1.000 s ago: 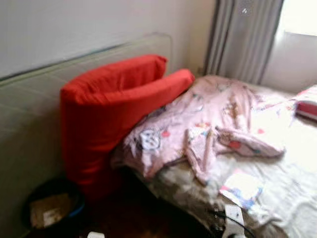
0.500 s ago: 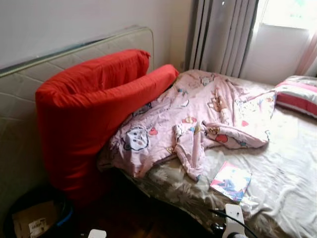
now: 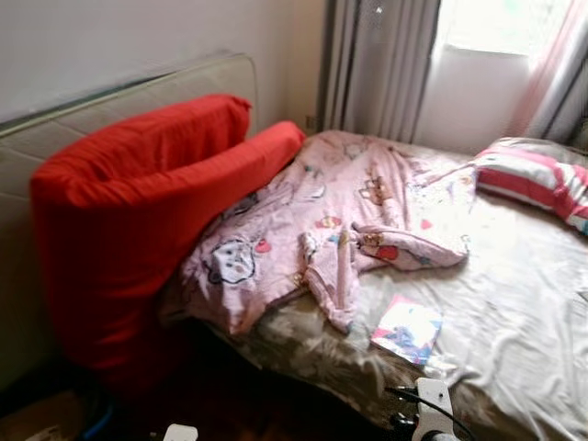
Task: Clean up the room
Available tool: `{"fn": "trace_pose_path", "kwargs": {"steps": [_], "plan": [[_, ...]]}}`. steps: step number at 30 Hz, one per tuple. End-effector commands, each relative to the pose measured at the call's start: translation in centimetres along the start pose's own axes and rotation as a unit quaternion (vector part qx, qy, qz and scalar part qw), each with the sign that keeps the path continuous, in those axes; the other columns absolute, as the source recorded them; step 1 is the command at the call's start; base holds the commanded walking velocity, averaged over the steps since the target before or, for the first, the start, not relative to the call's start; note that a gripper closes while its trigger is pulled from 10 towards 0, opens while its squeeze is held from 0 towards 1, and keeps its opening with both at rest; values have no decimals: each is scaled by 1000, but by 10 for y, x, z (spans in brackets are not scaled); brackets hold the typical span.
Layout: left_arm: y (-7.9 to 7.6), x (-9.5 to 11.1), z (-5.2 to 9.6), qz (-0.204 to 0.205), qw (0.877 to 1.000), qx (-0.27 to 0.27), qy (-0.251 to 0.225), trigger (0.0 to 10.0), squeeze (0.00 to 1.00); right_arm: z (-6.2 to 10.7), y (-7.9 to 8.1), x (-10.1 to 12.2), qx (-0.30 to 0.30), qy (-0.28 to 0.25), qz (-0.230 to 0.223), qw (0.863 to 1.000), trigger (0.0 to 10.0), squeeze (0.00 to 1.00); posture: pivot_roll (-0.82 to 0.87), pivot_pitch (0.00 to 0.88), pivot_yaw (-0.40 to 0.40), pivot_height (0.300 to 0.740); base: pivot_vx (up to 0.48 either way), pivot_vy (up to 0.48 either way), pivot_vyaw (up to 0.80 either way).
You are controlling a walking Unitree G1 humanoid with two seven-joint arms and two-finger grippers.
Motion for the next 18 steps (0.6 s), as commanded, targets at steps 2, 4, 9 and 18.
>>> {"fn": "trace_pose_path", "kwargs": {"steps": [2, 4, 9, 18], "plan": [[1, -1, 0, -7, 1000, 2, 5, 10000, 0, 0, 1, 0, 2, 3, 0, 1000, 10000, 0, 63, 0, -11, 740, 0, -236, -756], [1, -2, 0, -5, 1000, 3, 5, 10000, 0, 0, 1, 0, 2, 3, 0, 1000, 10000, 0, 63, 0, -11, 740, 0, -472, -756], [1, -1, 0, 3, 1000, 4, 5, 10000, 0, 0, 2, 1, 1, 3, 1, 1000, 10000, 0, 63, 0, -13, 740, 0, -94, -756], [0, 0, 0, 0, 1000, 2, 2, 10000, 0, 0, 1, 2, -1, -1, -2, 1000, 10000, 0, 65, 0, -14, 740, 0, 0, -401]]}}
Point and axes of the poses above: a point about 5 cm out from each wrist's last joint towards the gripper, its own z axis pointing back from the gripper into the wrist, its own x axis along the axis of the wrist's last joint, y = z × x, the point moved 2 cm from there along -z, pointing out of the wrist towards the gripper, and after that the axes turned 7 degrees about -z, right-handed, at the moved point
